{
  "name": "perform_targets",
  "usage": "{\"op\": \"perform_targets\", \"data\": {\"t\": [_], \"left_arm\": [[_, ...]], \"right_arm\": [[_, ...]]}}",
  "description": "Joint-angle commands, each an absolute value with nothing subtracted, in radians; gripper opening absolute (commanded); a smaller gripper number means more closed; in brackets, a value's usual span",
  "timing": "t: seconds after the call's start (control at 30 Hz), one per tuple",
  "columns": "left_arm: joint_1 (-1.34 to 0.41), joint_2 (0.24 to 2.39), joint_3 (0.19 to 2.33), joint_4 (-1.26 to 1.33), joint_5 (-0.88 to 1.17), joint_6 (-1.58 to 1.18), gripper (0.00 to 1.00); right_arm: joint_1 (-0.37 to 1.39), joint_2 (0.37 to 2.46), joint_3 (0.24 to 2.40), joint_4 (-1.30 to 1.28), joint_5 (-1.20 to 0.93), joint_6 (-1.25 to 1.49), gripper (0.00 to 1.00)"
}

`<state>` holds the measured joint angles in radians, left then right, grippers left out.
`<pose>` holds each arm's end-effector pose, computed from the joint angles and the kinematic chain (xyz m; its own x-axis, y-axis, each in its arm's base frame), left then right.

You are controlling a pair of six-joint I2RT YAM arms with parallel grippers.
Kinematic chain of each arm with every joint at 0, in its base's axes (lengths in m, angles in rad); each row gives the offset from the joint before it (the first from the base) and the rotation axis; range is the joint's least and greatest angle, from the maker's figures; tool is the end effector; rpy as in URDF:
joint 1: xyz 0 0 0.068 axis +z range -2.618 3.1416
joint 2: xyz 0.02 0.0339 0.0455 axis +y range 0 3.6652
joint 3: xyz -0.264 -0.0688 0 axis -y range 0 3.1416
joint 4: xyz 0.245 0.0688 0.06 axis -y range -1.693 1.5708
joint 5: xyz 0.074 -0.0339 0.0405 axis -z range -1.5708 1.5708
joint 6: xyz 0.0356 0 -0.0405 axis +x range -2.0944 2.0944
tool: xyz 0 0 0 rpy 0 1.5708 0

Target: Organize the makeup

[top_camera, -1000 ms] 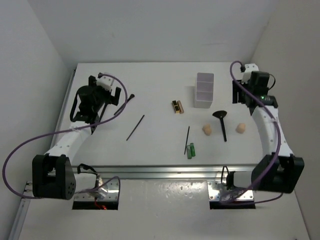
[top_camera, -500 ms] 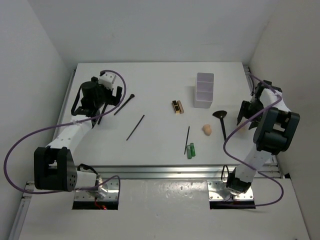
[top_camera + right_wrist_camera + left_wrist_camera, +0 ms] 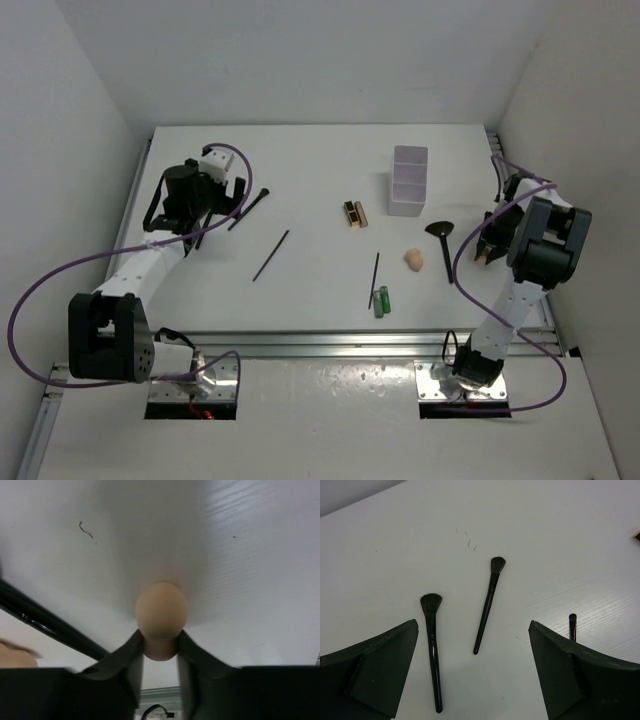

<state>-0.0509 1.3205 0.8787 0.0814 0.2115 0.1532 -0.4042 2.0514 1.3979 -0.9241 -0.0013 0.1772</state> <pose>0.3028 -0.0229 0.2804 -0.3105 0.1652 -0.9361 0.2968 0.9524 0.0696 0.3423 -0.1464 0.1367 -0.8357 0.5492 0.0069 0.5492 0.8357 0.0001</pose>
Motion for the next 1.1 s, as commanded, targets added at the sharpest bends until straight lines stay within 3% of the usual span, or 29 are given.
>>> {"op": "perform_targets", "data": {"t": [0.0,0.1,0.13,0.47,0.63,0.87,1.07], "left_arm": [[-0.052,1.321,0.887,0.074,0.222,0.152,0.99],[-0.052,1.331,0.887,0.064,0.222,0.152,0.99],[-0.052,1.331,0.887,0.064,0.222,0.152,0.99],[-0.052,1.361,0.877,0.074,0.232,0.132,0.99],[-0.052,1.361,0.877,0.083,0.241,0.123,0.99],[-0.052,1.352,0.877,0.083,0.232,0.123,0.99],[-0.052,1.342,0.859,0.083,0.232,0.123,0.99]], "right_arm": [[-0.403,2.051,1.433,-0.897,0.006,0.184,0.26],[-0.402,2.033,1.398,-0.876,0.009,0.173,0.01],[-0.402,2.017,1.388,-0.870,0.012,0.170,0.00],[-0.250,1.793,1.410,-0.815,0.110,0.072,0.00],[-0.132,1.730,1.483,-0.705,0.051,0.075,0.00],[0.033,1.792,1.499,-0.437,0.005,0.121,0.00],[0.069,1.897,1.532,-0.321,0.009,0.150,0.00]]}}
